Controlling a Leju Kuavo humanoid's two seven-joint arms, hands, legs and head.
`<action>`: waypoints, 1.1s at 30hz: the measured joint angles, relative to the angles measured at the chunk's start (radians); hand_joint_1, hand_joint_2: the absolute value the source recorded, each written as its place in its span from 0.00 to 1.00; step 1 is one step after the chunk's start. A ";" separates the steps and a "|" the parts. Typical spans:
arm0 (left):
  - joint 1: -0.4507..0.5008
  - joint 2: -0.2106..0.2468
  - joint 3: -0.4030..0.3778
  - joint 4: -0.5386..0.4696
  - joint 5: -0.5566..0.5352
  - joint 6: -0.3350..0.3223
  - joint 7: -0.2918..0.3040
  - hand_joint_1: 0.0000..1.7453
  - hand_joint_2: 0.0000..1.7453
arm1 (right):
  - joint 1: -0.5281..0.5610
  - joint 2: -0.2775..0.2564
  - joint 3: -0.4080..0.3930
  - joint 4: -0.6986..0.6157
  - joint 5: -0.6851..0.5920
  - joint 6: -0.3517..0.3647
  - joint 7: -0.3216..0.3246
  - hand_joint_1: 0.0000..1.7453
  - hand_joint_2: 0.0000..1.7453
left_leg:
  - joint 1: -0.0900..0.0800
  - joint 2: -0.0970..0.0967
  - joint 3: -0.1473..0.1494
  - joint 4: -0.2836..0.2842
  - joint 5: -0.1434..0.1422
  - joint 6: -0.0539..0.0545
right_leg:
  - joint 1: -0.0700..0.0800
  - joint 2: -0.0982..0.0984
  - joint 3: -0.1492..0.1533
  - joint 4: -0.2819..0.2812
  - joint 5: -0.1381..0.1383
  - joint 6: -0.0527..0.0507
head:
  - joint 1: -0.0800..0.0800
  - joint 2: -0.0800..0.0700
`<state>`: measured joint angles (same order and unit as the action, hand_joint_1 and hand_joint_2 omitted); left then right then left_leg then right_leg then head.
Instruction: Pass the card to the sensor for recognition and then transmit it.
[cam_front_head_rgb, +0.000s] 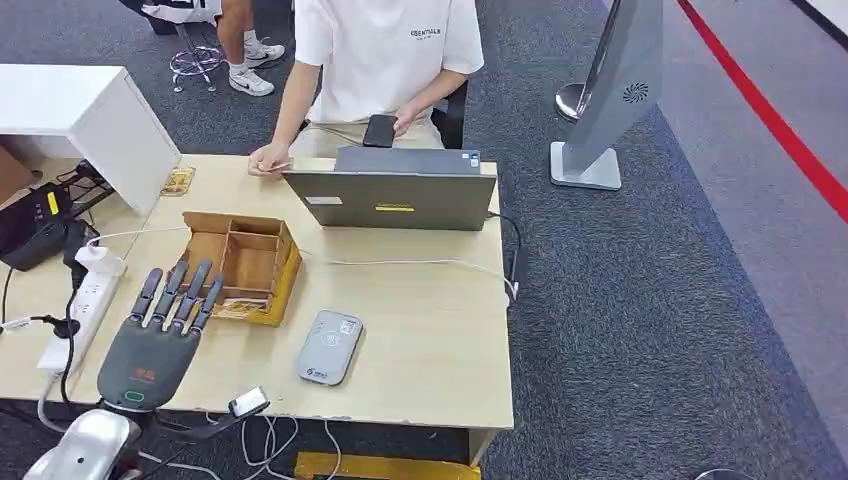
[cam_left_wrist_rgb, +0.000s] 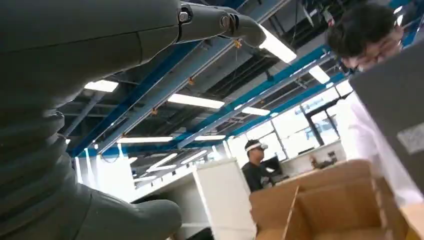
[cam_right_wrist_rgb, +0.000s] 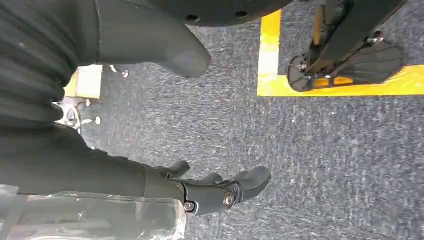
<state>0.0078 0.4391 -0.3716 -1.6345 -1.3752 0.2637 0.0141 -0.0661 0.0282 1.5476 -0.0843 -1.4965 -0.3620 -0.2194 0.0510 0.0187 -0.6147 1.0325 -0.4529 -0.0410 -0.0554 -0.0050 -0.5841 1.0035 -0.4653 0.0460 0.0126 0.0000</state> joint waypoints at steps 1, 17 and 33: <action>-0.005 -0.007 0.000 0.029 -0.005 0.011 0.005 0.00 1.00 | -0.002 0.000 0.000 0.000 0.000 0.000 -0.003 0.00 1.00 | 0.000 0.000 0.000 0.000 0.000 0.000 | 0.000 0.000 0.000 0.000 0.000 0.000 | 0.000 0.000; -0.067 -0.127 0.027 0.265 -0.090 0.091 0.061 0.00 1.00 | -0.010 0.000 0.003 -0.001 0.005 0.000 -0.015 0.00 1.00 | 0.000 0.000 0.000 0.000 0.000 0.000 | 0.000 0.000 0.000 0.000 0.000 0.000 | 0.000 0.000; -0.138 -0.283 0.117 0.436 0.062 0.149 0.045 0.00 1.00 | -0.017 0.000 0.008 -0.008 0.052 0.000 -0.022 0.00 1.00 | 0.000 0.000 0.000 0.000 0.000 0.000 | 0.000 0.000 0.000 0.000 0.000 0.000 | 0.000 0.000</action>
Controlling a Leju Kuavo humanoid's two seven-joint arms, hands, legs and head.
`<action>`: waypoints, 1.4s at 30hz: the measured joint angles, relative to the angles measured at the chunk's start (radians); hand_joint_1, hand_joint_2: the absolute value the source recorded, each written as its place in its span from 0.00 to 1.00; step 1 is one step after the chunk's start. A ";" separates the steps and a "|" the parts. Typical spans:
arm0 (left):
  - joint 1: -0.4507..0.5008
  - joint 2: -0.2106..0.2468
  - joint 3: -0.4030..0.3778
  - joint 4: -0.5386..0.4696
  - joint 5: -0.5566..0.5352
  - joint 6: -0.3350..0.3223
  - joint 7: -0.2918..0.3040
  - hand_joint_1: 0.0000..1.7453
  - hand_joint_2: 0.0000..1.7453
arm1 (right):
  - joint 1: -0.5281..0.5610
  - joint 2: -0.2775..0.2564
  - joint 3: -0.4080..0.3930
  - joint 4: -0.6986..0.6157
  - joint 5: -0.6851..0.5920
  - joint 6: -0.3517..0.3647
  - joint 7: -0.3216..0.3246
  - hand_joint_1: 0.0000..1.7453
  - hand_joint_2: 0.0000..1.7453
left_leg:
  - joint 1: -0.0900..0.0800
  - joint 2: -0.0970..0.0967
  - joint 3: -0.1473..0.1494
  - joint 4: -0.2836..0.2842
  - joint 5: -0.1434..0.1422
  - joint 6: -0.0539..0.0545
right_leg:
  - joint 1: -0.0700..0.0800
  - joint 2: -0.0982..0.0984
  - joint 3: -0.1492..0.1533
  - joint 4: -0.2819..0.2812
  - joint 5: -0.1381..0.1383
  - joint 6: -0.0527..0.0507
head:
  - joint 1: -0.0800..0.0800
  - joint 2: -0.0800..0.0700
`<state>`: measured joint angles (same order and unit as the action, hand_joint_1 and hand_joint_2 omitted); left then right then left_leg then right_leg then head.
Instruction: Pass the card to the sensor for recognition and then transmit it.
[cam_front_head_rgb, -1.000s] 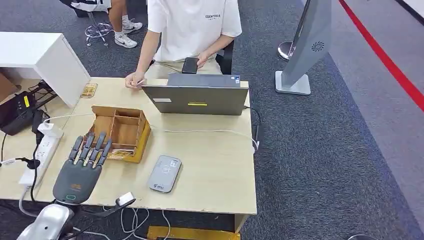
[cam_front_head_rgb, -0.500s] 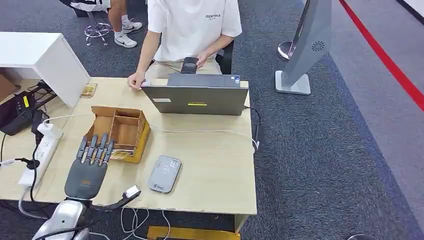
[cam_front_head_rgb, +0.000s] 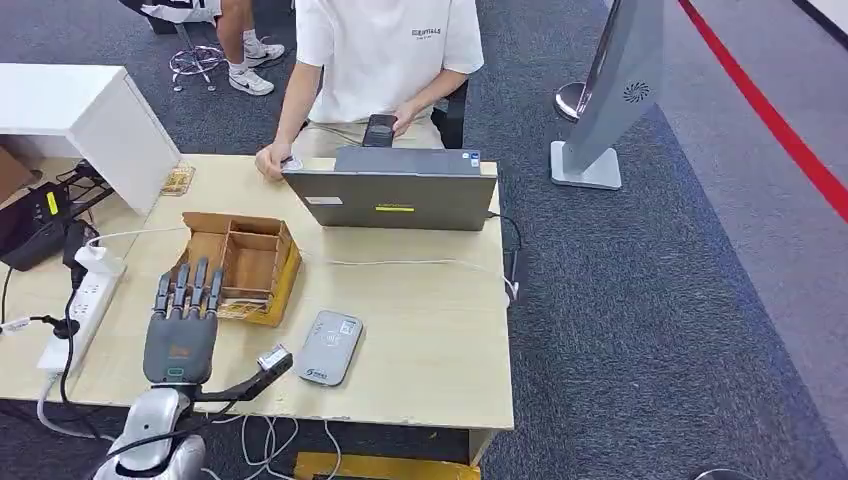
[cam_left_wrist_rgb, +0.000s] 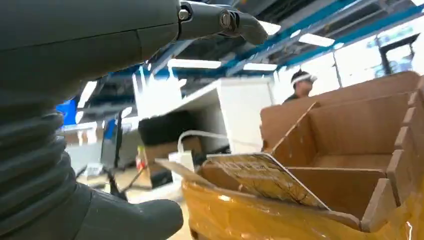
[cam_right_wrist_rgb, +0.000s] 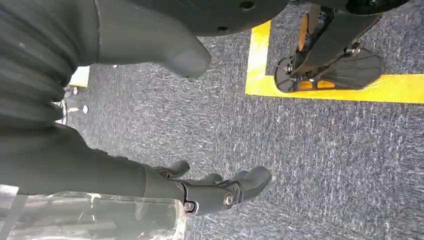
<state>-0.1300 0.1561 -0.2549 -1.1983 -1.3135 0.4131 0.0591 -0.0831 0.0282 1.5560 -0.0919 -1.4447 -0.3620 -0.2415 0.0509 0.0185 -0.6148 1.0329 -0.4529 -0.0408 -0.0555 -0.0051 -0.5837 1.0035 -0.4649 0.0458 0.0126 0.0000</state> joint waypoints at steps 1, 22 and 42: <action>-0.002 -0.010 0.009 0.006 0.019 -0.007 -0.003 0.00 1.00 | 0.000 0.000 0.000 0.000 0.001 0.000 0.000 0.00 1.00 | 0.000 0.000 0.000 0.000 0.000 0.000 | 0.000 0.000 0.000 0.000 0.000 0.000 | 0.000 0.000; -0.056 -0.079 0.062 0.084 0.016 -0.026 -0.018 0.00 1.00 | -0.001 0.000 0.000 0.000 0.054 0.000 0.005 0.00 1.00 | 0.000 0.000 0.000 0.000 0.000 0.000 | 0.000 0.000 0.000 0.000 0.000 0.000 | 0.000 0.000; -0.140 -0.103 0.062 0.148 0.003 -0.026 -0.011 0.00 1.00 | -0.002 0.000 0.000 -0.001 0.072 0.000 0.009 0.00 1.00 | 0.000 0.000 0.000 0.000 0.000 0.000 | 0.000 0.000 0.000 0.000 0.000 0.000 | 0.000 0.000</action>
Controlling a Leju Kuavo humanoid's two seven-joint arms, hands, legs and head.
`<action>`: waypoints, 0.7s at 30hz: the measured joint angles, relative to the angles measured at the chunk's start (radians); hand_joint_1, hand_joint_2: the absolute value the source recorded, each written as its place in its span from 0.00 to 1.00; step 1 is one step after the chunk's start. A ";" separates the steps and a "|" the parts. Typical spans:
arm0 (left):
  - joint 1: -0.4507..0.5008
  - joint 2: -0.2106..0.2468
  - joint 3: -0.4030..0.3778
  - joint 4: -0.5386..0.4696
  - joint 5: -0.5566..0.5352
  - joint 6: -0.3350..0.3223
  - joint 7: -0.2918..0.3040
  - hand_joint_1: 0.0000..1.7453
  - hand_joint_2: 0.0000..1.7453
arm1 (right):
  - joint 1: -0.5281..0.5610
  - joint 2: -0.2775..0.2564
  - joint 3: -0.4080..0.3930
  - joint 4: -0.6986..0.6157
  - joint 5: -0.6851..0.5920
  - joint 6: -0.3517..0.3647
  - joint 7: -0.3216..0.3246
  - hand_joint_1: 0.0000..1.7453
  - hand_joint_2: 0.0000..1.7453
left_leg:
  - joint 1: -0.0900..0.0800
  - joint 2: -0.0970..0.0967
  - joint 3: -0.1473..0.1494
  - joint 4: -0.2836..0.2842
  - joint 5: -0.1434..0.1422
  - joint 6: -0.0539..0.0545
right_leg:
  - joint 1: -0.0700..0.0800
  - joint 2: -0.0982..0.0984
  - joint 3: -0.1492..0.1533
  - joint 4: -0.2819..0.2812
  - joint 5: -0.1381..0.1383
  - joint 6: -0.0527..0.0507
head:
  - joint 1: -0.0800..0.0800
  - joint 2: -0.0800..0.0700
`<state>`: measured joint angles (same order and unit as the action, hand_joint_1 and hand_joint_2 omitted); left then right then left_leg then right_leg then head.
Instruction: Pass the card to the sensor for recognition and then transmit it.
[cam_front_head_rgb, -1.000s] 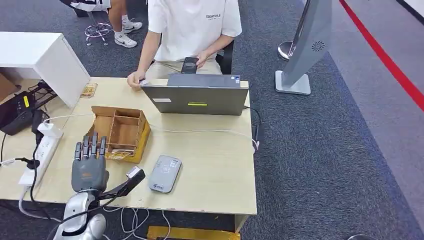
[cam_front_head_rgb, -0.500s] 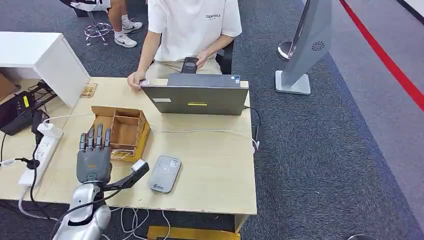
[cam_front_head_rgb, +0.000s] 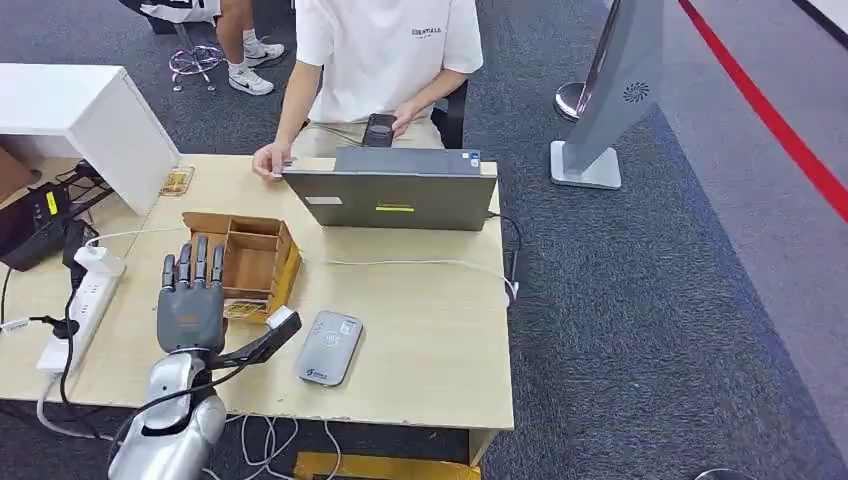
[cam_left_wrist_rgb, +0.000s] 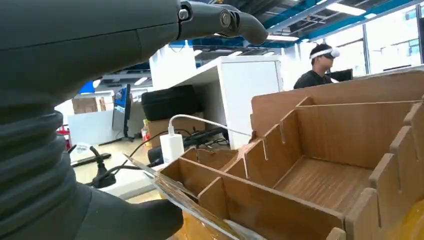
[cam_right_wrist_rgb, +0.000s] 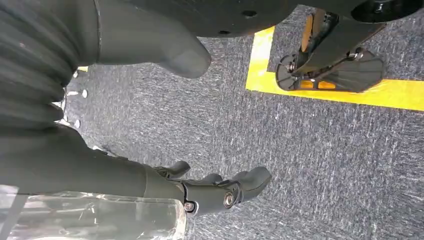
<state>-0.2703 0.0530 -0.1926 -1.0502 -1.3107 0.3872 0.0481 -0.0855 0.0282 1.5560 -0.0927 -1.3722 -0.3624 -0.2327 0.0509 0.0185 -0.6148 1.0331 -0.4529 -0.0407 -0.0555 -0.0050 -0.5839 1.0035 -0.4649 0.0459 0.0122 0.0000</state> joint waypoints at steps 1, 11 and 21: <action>0.000 0.000 0.000 0.003 0.000 0.000 0.002 0.00 1.00 | 0.000 0.000 0.000 0.000 0.000 0.000 0.000 0.00 1.00 | 0.000 0.000 0.000 0.000 0.000 0.000 | 0.000 0.000 0.000 0.000 0.000 0.000 | 0.000 0.000; 0.000 -0.013 -0.002 0.027 0.013 0.000 -0.012 0.00 1.00 | 0.000 0.000 0.000 -0.004 0.017 0.000 0.006 0.00 1.00 | 0.000 0.000 0.000 0.000 0.000 0.000 | 0.000 0.000 0.000 0.000 0.000 0.000 | 0.000 0.000; -0.001 -0.038 -0.020 0.030 0.021 0.003 -0.031 0.00 1.00 | -0.001 0.000 0.000 -0.007 0.019 0.000 0.006 0.00 1.00 | 0.000 0.000 0.000 0.000 0.000 0.000 | 0.000 0.000 0.000 0.000 0.000 0.000 | 0.000 0.000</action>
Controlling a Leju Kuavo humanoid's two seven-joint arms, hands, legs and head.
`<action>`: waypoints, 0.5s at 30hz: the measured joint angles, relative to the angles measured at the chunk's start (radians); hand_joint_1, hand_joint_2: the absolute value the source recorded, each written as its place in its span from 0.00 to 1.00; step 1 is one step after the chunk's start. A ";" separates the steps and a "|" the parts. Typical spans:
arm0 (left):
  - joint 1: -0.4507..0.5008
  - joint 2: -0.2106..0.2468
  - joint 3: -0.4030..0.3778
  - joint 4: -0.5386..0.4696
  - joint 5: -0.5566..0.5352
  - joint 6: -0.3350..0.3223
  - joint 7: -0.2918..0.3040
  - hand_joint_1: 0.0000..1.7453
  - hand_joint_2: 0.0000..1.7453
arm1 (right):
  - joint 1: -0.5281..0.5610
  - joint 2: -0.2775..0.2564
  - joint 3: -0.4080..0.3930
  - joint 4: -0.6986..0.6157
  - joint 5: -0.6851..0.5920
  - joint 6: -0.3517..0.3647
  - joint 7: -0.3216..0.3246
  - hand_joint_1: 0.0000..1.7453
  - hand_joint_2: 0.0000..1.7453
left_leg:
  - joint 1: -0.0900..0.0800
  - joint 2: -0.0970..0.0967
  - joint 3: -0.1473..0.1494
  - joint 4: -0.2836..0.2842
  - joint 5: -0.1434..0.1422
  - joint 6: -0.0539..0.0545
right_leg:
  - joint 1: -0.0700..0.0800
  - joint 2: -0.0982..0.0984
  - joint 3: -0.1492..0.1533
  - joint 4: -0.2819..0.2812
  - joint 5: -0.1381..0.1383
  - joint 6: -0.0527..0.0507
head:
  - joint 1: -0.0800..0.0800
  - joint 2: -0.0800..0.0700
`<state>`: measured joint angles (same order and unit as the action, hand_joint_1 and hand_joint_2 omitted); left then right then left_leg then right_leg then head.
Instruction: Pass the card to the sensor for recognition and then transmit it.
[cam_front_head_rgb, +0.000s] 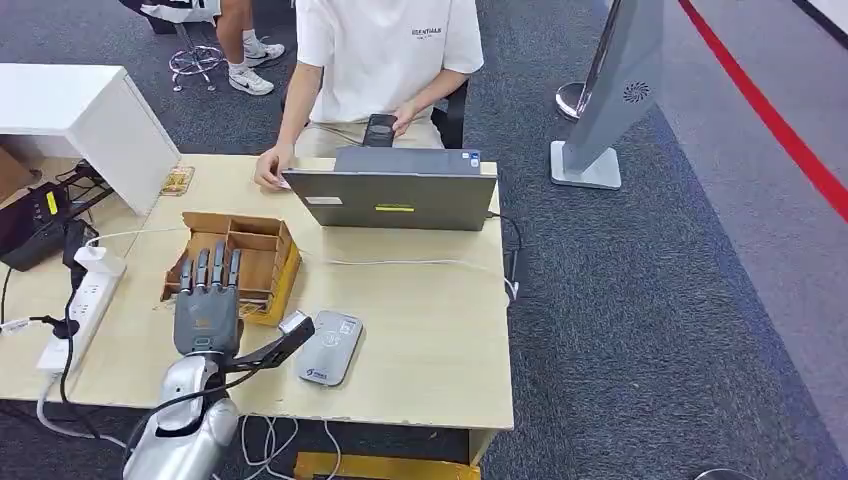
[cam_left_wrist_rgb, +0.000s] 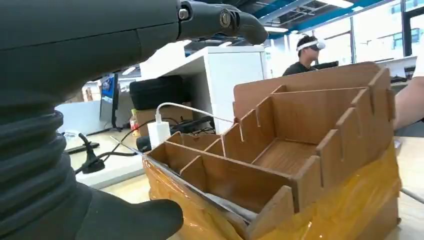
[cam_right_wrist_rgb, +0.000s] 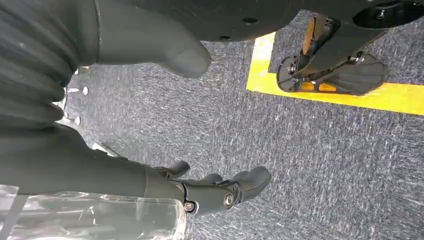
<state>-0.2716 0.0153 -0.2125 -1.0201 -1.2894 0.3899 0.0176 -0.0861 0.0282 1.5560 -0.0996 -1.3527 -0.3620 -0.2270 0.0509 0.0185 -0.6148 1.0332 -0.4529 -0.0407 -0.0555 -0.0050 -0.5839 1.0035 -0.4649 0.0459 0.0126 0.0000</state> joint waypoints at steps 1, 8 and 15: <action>0.000 0.000 -0.004 0.000 0.000 0.000 0.000 1.00 1.00 | 0.000 0.000 0.000 0.000 0.000 0.000 0.000 0.00 1.00 | 0.000 0.000 0.000 0.000 0.000 0.000 | 0.000 0.000 0.000 0.000 0.000 0.000 | 0.000 0.000; 0.000 -0.003 -0.016 0.000 0.008 -0.010 -0.003 1.00 1.00 | 0.000 0.000 0.000 -0.002 0.004 0.000 0.000 0.00 1.00 | 0.000 0.000 0.000 0.000 0.000 0.000 | 0.000 0.000 0.000 0.000 0.000 0.000 | 0.000 0.000; 0.000 0.000 -0.017 0.002 0.023 -0.023 -0.008 1.00 1.00 | 0.000 0.000 0.000 -0.002 0.014 0.000 0.000 0.00 1.00 | 0.000 0.000 0.000 0.000 0.000 0.000 | 0.000 0.000 0.000 0.000 0.000 0.000 | 0.000 0.000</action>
<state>-0.2717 0.0149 -0.2293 -1.0185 -1.2665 0.3670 0.0092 -0.0861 0.0282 1.5560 -0.1011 -1.3390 -0.3620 -0.2270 0.0509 0.0185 -0.6149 1.0332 -0.4530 -0.0407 -0.0555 -0.0050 -0.5839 1.0035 -0.4649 0.0459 0.0122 0.0000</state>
